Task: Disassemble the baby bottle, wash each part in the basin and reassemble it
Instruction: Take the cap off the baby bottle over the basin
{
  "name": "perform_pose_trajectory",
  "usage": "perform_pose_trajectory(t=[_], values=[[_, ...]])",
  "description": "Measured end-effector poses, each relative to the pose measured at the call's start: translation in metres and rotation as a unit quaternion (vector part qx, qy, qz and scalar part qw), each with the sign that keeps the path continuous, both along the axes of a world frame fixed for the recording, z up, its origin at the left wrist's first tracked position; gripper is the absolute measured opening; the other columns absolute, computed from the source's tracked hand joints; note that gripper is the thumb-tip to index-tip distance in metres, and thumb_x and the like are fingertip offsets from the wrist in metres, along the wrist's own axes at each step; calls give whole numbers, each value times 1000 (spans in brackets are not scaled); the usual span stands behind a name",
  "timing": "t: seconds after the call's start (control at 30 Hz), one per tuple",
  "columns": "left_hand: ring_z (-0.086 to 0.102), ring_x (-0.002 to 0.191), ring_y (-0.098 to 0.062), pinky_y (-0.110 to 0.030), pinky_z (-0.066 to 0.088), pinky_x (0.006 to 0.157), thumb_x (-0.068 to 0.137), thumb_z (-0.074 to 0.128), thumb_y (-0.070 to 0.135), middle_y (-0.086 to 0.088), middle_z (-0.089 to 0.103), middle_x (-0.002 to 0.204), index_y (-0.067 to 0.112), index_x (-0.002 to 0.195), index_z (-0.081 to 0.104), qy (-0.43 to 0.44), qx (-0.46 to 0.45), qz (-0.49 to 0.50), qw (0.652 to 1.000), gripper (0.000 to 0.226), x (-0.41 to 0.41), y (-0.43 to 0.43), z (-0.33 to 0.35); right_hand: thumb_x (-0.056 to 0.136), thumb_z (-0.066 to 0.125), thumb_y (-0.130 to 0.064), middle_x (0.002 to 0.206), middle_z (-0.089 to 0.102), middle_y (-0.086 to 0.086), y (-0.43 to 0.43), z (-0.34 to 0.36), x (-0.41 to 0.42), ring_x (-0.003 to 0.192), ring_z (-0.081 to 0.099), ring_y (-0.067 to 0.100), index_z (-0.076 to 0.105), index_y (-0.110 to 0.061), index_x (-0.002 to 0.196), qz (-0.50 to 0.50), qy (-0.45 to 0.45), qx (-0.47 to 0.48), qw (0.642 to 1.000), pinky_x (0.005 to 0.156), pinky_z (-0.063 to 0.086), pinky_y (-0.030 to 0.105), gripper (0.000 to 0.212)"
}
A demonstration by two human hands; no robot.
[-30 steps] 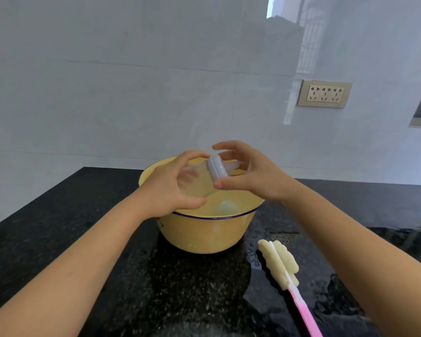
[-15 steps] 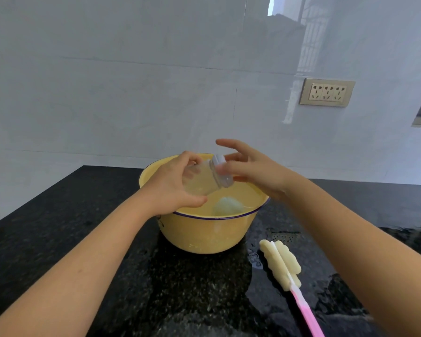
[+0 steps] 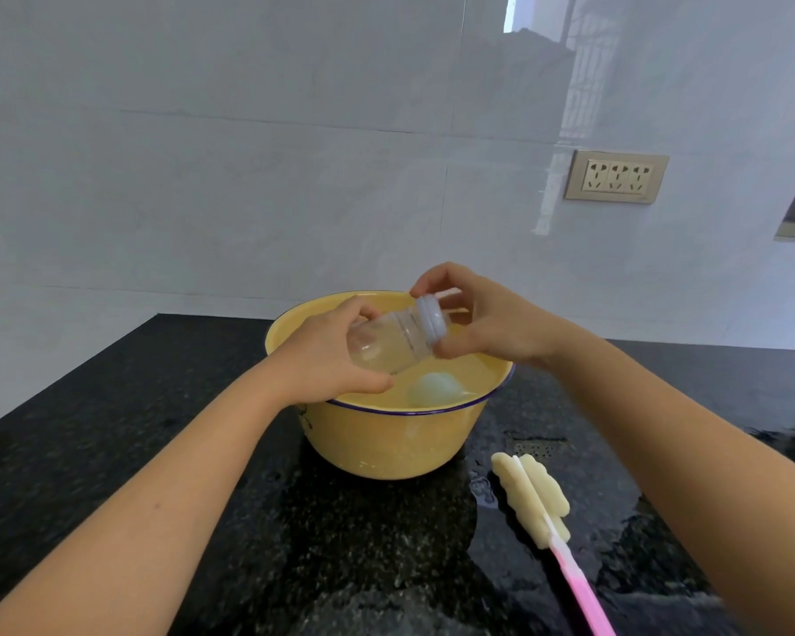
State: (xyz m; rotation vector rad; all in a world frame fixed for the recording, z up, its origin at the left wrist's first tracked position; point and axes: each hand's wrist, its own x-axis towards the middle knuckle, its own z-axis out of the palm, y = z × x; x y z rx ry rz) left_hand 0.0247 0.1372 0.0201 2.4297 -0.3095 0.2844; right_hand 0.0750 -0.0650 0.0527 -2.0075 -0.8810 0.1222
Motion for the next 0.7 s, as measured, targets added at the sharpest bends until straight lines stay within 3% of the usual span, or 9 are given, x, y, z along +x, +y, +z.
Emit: perform_pose_trajectory(t=[0.07, 0.13, 0.23, 0.3, 0.37, 0.47, 0.6, 0.7], values=[[56, 104, -16, -32, 48, 85, 68, 79, 33, 6, 56, 116, 31, 116, 43, 6, 11, 12, 1000, 60, 1, -1, 0, 63, 70, 1, 111, 51, -5, -4, 2, 3, 95, 56, 8, 53, -28, 106, -24, -41, 5, 999, 81, 52, 19, 54], [54, 106, -15, -29, 48, 82, 68, 78, 33, 7, 55, 116, 29, 120, 44, 4, 7, 23, 1000, 62, 2, -1, 0, 69, 73, 2, 112, 50, -2, -8, 4, 5, 92, 58, 11, 54, -26, 111, -86, -65, 1, 994, 80, 52, 23, 54], [51, 103, -11, -16, 42, 73, 69, 78, 32, 10, 52, 113, 26, 123, 44, -7, -8, 33, 999, 64, 2, -1, 0, 72, 74, -10, 111, 53, -6, -12, -2, 9, 93, 60, 12, 52, -25, 115, -145, -42, -77, 986, 78, 49, 25, 50], [50, 104, -9, -19, 40, 74, 68, 78, 32, 11, 52, 114, 25, 126, 45, -12, -12, 32, 999, 67, 2, -1, -1, 75, 73, -17, 119, 55, -4, -12, -9, 11, 105, 58, 13, 53, -26, 116, -141, -16, -129, 981, 89, 48, 28, 46], [48, 106, -8, -21, 38, 81, 69, 78, 33, 12, 51, 117, 24, 129, 45, -17, -11, 29, 999, 69, 2, 0, -1, 79, 69, -21, 123, 59, -3, -10, -12, 12, 112, 57, 11, 57, -23, 120, -123, 10, -93, 988, 99, 45, 29, 42], [48, 108, -6, -22, 38, 84, 70, 78, 35, 13, 52, 118, 25, 130, 46, -21, -11, 25, 999, 69, 3, 0, -1, 88, 63, -24, 110, 68, -7, -5, -11, 7, 98, 62, 0, 64, -21, 118, -112, 21, 4, 993, 86, 46, 14, 30], [47, 110, -5, -21, 36, 86, 69, 78, 41, 15, 52, 120, 28, 128, 48, -5, -23, 13, 1000, 67, 5, 2, -1, 84, 69, -15, 78, 69, 2, 8, -14, 2, 68, 64, 6, 70, -16, 92, -125, -15, 89, 988, 73, 53, 17, 7], [44, 118, -5, -23, 35, 91, 69, 76, 47, 13, 51, 125, 31, 122, 49, 31, -37, -12, 999, 61, 9, 6, -2, 80, 73, -9, 71, 68, 1, 15, -12, 0, 63, 64, 6, 69, -16, 79, -125, -9, 132, 983, 71, 55, 18, 8]])
